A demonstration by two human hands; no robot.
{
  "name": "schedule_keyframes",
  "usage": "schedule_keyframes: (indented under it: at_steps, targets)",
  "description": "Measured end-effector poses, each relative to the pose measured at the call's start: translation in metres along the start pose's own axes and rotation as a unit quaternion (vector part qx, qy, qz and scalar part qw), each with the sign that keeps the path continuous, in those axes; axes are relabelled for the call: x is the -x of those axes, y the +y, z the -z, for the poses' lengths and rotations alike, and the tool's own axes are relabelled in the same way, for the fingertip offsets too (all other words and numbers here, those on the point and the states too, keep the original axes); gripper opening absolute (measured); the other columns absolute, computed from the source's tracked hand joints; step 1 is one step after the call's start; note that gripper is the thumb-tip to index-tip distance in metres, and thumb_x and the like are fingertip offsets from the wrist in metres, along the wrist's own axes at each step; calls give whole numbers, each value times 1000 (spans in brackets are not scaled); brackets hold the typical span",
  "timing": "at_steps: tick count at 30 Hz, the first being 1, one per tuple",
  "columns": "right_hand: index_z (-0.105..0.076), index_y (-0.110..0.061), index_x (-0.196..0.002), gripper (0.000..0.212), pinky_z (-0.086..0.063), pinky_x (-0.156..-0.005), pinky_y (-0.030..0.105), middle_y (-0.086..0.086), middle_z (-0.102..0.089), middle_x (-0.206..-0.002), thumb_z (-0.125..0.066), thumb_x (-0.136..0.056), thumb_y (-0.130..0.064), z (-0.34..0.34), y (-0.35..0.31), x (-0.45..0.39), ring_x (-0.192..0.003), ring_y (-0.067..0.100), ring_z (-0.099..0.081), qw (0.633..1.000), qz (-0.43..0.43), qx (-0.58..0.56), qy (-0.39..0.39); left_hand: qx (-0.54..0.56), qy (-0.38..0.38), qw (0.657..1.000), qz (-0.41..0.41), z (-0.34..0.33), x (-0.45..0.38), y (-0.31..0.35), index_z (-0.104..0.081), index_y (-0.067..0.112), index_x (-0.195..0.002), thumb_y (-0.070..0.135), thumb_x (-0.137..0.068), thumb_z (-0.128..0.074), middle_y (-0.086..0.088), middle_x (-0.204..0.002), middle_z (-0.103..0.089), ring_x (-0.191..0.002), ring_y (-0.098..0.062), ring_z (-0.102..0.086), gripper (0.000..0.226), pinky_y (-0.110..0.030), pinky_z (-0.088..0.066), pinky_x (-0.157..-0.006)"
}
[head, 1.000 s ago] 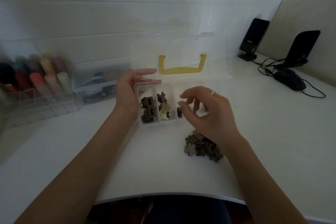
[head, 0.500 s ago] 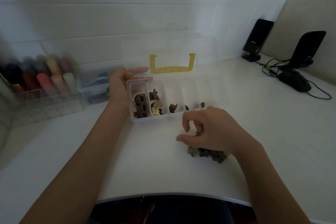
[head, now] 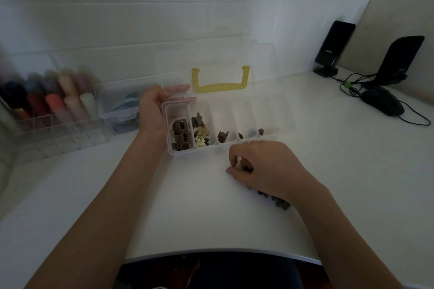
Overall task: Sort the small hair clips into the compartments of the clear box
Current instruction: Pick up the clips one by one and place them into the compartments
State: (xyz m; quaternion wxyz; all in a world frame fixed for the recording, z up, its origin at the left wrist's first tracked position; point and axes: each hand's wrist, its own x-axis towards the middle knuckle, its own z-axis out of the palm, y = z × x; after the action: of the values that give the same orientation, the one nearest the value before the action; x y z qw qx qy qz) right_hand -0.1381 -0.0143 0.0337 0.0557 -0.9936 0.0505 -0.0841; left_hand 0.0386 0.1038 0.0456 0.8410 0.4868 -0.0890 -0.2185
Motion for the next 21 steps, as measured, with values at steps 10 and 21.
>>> schedule_keyframes:
  at_steps: [10, 21]
  targets:
    - [-49, -46, -109, 50, -36, -67, 11, -23, -45, -86, -68, -67, -65, 5, 7, 5, -76, -7, -47, 990, -4, -98, -103, 44, 28, 999, 12, -1, 2, 3, -71, 8, -62, 21, -51, -45, -4, -56, -65, -54, -18, -61, 31, -23, -50, -60]
    - [-63, -26, -102, 27, -48, -73, 18, -4, -60, -93, -74, -80, -15, 2, 7, 0, -81, 9, -55, 958, 37, -285, 15, 26, 6, 1000, -1, 0, 2, 2, -73, 12, -55, 22, -52, -45, -3, -57, -67, -54, -17, -62, 30, -27, -50, -65]
